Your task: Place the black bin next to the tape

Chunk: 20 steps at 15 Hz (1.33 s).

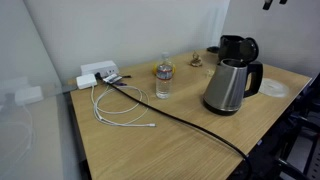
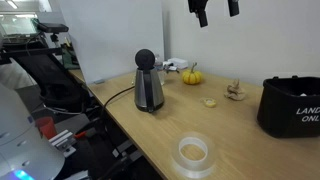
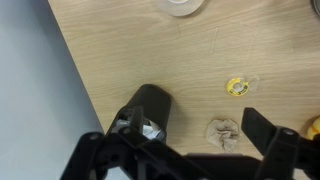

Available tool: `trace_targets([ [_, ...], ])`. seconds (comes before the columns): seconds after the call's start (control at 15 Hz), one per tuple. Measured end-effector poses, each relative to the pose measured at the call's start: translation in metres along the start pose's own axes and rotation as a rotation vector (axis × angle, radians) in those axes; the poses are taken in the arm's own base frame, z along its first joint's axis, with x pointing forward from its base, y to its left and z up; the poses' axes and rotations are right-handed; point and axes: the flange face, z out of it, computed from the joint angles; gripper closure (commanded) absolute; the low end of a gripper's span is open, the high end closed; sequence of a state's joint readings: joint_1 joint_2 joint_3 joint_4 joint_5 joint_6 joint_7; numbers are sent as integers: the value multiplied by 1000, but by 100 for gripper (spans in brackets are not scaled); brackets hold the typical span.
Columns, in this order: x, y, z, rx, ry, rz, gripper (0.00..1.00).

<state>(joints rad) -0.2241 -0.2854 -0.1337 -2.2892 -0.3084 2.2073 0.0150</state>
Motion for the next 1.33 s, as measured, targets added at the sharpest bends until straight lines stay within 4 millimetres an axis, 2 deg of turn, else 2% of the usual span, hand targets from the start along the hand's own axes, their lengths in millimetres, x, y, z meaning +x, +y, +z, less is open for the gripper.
trace_targets([
  [1.33, 1, -1, -1, 2, 6, 17, 0],
])
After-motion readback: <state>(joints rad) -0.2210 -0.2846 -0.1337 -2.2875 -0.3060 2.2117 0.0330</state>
